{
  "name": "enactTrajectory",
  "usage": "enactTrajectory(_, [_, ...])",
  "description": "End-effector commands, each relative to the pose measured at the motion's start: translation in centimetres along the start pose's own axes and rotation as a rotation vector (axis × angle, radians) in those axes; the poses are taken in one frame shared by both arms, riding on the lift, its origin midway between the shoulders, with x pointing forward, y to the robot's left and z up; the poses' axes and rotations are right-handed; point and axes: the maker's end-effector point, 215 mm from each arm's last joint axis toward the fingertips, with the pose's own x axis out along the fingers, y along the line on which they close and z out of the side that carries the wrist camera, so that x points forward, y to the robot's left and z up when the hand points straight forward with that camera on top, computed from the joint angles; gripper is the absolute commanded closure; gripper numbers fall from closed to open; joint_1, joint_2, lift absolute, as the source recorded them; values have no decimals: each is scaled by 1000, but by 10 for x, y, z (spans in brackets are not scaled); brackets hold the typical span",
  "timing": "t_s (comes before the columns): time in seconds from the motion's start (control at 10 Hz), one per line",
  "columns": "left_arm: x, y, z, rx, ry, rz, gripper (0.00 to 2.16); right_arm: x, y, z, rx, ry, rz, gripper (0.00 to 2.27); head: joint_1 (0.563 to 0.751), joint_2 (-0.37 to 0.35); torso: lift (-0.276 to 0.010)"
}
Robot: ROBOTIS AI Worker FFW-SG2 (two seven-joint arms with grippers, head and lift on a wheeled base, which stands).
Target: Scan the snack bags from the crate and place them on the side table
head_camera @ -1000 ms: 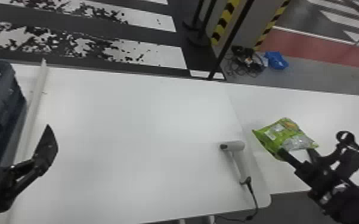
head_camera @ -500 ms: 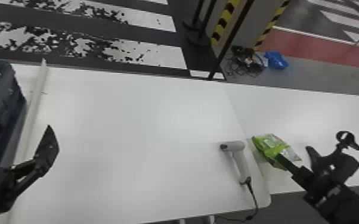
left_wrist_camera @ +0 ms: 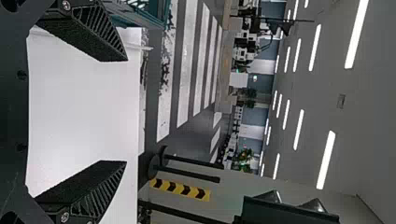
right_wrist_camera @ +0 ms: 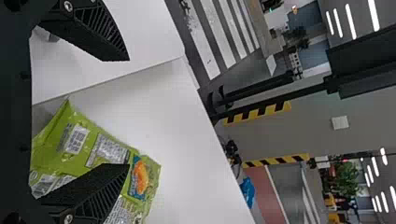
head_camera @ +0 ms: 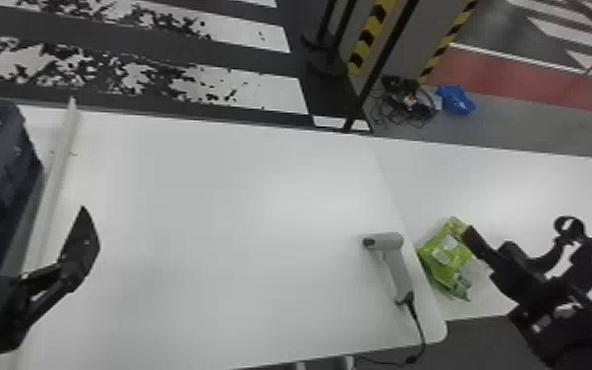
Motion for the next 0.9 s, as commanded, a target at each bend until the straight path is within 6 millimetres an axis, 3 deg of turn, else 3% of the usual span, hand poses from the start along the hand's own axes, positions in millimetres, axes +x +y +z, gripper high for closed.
enactTrajectory(0.0, [0,-2,-1,3,3,-2,87,-17,53,17,-69,-57,71,63,695,-350,-94])
enactTrajectory(0.6, [1,-1,0,11,3,5,87,-50,235,-2,-248,-252,332,66,695,-350,-94])
enactTrajectory(0.8, [2,0,-2,11,5,5,87,-74,288,-15,-283,-344,413,66,695,-273,-94])
